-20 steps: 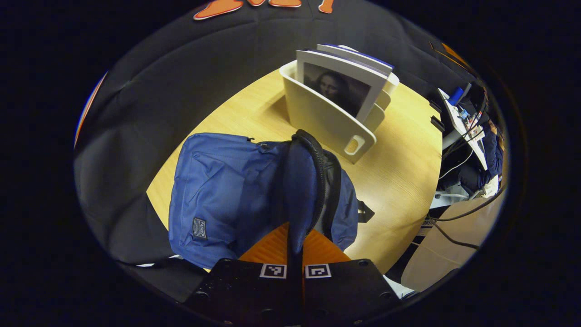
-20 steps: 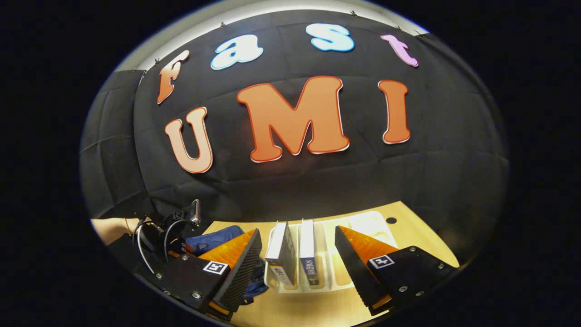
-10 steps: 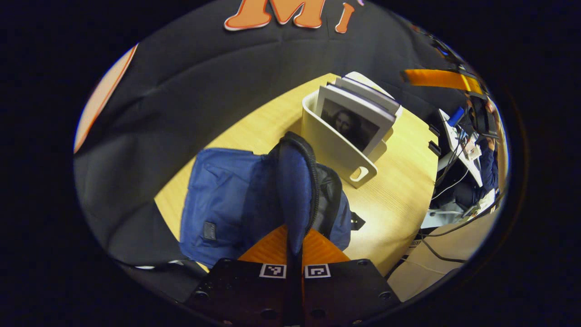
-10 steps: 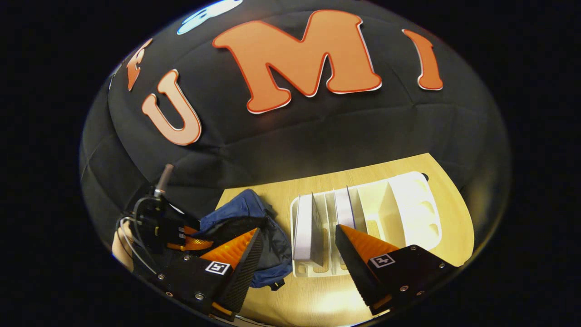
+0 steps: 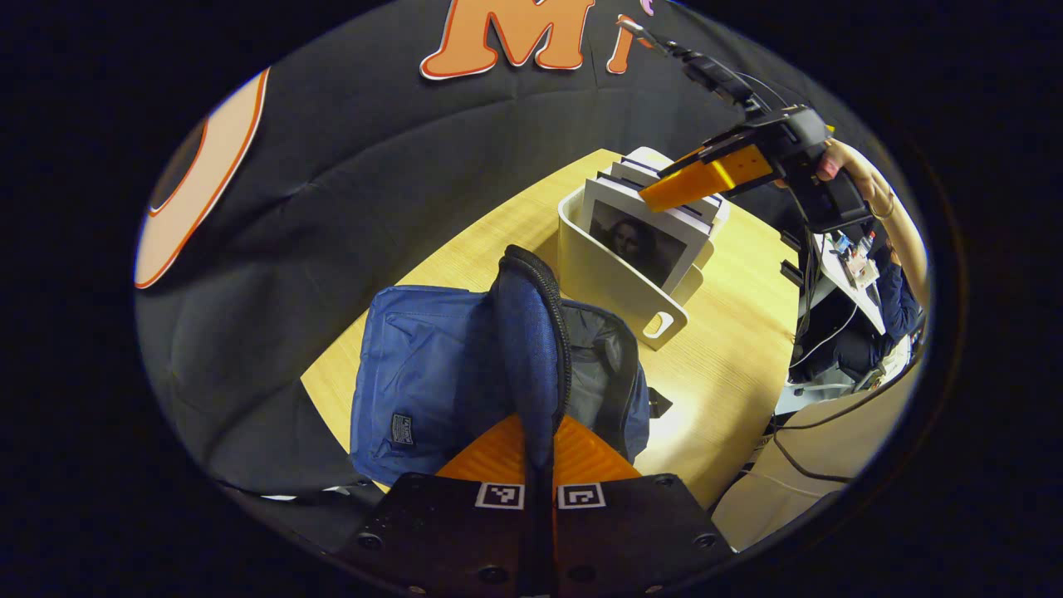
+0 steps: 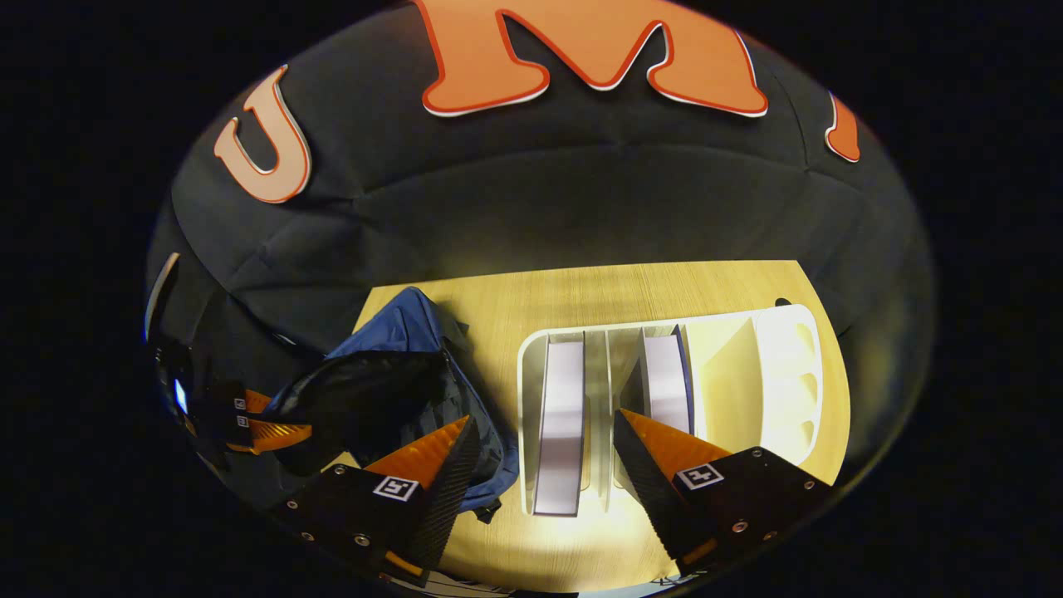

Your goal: Open the schoolbag, grab two books from the bookshelf and put them into the schoolbag.

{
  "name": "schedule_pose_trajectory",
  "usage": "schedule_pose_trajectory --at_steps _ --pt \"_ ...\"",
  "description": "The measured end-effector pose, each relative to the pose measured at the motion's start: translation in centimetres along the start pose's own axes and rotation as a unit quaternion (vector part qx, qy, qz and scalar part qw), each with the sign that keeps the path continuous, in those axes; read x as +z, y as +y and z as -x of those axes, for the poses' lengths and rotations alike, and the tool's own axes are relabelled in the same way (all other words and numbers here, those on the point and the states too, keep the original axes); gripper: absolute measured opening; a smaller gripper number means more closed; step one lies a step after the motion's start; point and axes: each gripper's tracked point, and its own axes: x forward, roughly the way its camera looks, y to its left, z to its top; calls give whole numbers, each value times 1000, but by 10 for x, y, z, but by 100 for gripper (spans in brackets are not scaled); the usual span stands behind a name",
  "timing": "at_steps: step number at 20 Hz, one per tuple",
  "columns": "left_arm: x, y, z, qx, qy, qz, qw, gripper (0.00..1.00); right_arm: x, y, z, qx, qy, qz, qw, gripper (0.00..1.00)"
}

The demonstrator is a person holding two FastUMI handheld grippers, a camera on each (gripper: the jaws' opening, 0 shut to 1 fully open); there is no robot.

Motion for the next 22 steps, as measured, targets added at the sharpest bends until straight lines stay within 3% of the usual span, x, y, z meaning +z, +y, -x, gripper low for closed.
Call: schedule_pose_trajectory --at_steps 6,10,11,12,13,15,18,22 --pt "0 0 1 -6 -1 2 1000 1 -12 -5 -25 -24 36 16 999 97" --pt "-1 0 0 -10 -1 8 1000 1 -22 -5 -34 -30 60 17 998 80" --pt "-1 1 -1 -10 0 9 1000 1 -22 -5 -38 -31 65 16 997 60" --pt "-2 0 -1 -11 0 10 1000 1 -24 -5 -41 -30 71 16 997 64" --pt "-2 0 -1 -12 0 11 1000 1 -27 -8 -43 -34 75 16 996 47" --pt "-2 0 -1 -14 0 10 1000 1 -25 -9 -37 -26 84 18 996 35" --pt "-4 0 -2 -17 3 12 1000 1 -27 -15 -26 -14 92 3 996 30" --pt "-6 -1 -4 -22 8 15 1000 1 -18 -20 10 0 61 -3 998 29"
